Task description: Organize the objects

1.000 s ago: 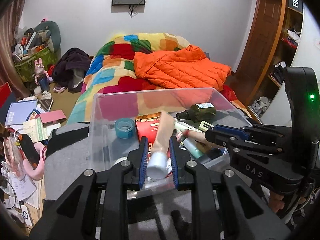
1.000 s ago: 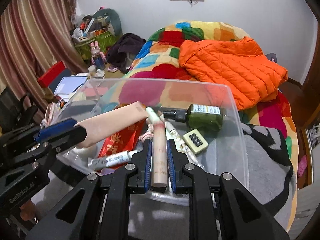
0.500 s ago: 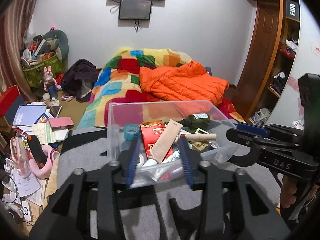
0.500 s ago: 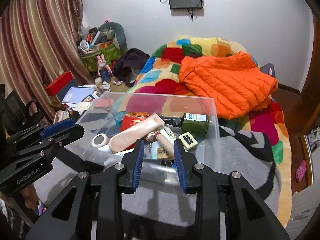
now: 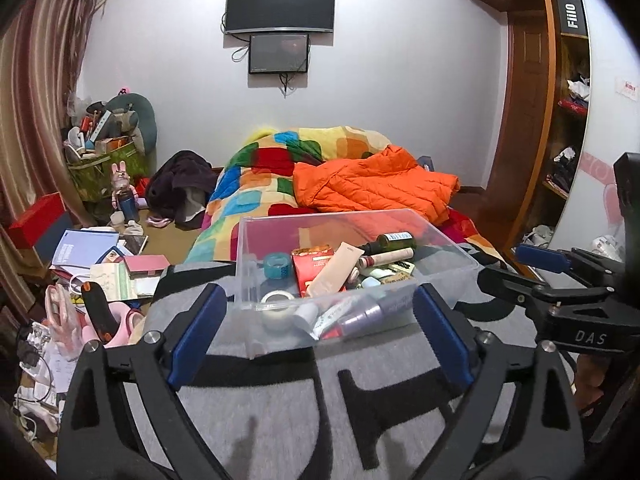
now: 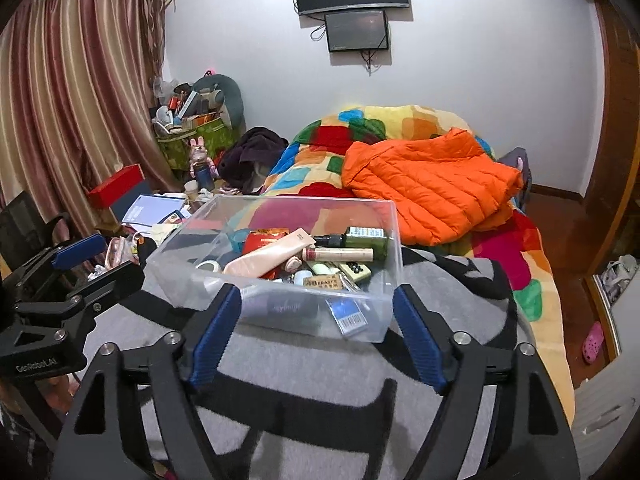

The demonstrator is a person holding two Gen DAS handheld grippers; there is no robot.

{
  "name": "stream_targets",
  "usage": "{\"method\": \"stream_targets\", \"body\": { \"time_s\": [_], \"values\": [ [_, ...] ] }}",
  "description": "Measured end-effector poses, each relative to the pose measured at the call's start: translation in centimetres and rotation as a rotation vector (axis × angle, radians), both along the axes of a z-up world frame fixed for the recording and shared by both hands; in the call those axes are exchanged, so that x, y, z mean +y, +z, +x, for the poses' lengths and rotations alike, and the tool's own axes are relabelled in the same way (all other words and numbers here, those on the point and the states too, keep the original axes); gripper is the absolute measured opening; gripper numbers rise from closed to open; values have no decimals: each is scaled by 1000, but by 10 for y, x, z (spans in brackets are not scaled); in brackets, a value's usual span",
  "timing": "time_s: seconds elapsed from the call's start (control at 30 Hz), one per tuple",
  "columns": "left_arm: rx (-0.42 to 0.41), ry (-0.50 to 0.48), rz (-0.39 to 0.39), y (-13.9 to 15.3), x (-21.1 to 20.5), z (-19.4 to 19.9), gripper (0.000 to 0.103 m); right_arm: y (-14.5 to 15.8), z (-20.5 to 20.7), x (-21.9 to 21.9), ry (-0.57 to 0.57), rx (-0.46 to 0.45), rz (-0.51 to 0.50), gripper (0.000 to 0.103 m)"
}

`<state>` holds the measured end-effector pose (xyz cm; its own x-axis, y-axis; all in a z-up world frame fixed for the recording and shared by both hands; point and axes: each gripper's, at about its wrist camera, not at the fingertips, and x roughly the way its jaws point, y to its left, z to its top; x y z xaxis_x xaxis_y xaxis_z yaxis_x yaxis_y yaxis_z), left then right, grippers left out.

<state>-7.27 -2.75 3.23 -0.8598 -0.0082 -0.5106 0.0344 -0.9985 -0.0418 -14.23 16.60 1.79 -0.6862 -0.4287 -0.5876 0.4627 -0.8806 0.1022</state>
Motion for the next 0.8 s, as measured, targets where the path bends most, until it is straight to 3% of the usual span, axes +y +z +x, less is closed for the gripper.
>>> {"method": "stream_targets", "body": {
  "time_s": [0.37, 0.8],
  "values": [
    [-24, -7, 68, -17, -5, 12, 101, -12, 23, 1, -12, 20, 27, 83],
    [-50, 5, 53, -20, -2, 11, 101, -21, 22, 5, -33, -9, 20, 85]
  ]
}}
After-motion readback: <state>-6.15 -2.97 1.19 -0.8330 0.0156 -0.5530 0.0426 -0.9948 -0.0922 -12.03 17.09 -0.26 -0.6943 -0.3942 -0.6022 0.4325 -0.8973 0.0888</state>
